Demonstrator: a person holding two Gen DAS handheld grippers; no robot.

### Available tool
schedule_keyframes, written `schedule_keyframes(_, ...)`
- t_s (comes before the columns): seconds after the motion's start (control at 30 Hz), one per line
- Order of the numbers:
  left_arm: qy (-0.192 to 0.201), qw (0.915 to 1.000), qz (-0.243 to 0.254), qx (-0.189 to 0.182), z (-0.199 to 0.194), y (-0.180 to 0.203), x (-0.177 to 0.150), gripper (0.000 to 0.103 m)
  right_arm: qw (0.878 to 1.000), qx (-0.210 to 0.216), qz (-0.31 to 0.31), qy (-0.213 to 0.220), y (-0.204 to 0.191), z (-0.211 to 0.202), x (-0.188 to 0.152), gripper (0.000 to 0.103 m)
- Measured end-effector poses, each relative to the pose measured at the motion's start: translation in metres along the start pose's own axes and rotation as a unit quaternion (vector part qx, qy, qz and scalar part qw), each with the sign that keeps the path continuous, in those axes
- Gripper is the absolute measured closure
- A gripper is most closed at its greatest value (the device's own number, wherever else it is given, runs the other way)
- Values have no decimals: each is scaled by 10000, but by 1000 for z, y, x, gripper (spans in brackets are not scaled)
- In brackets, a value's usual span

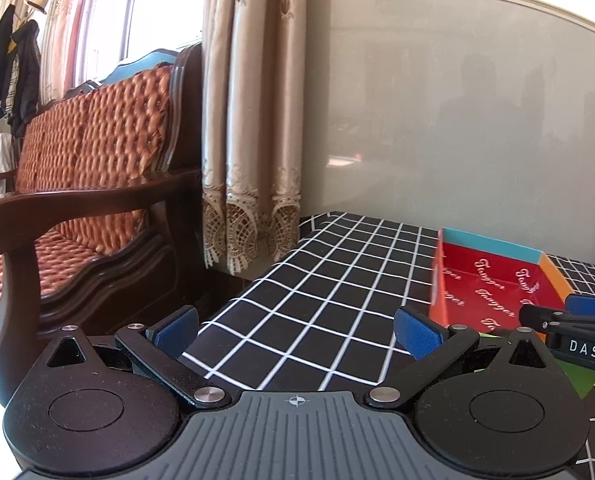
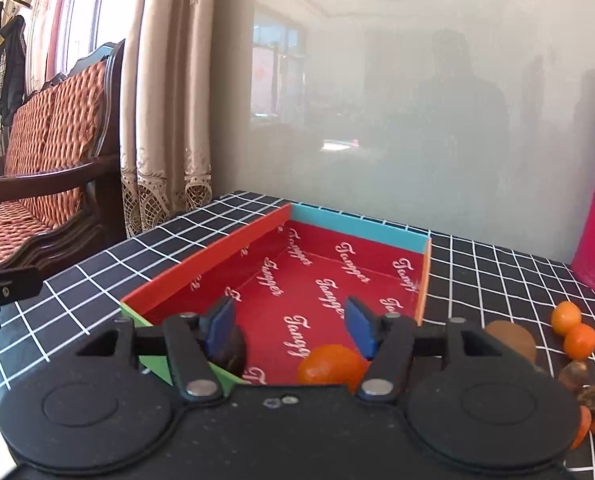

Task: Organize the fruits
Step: 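Carry the date with the right gripper into the box and release, then reach the left gripper to an orange carrot chunk and grasp it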

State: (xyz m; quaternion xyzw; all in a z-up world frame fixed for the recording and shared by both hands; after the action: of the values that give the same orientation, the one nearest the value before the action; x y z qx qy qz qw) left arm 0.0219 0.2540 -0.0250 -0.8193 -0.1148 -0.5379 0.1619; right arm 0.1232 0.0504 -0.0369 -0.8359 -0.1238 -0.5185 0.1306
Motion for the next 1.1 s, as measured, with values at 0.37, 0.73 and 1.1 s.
schedule_keyframes(0.37, 205, 9982, 169, -538, -8, 63, 17, 0, 9961, -849, 68, 239, 91, -40, 9, 42)
schedule_keyframes(0.73, 411, 9902, 607, -1185, -24, 148, 26, 0, 9787, -1865, 759, 391, 207, -88, 0, 40)
schedule_keyframes(1.1, 535, 9793, 973, -1694, -37, 218, 29, 0, 9631, -2372, 1198, 431, 273, -125, -16, 40)
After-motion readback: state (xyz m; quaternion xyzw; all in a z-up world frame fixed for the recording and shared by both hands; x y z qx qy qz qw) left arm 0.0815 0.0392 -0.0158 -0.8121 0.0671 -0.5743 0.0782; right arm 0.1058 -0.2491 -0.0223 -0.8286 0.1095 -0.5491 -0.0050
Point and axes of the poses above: each gripper's, at about its wrist camera, not at the fingertips, and z roughly the way its jaws point, y to its right, x to its top, the point moved 7 cm from there along z, roughly the way its jaws point, and after that the axes turned 10 degrees about z, right-handed, at the moved point
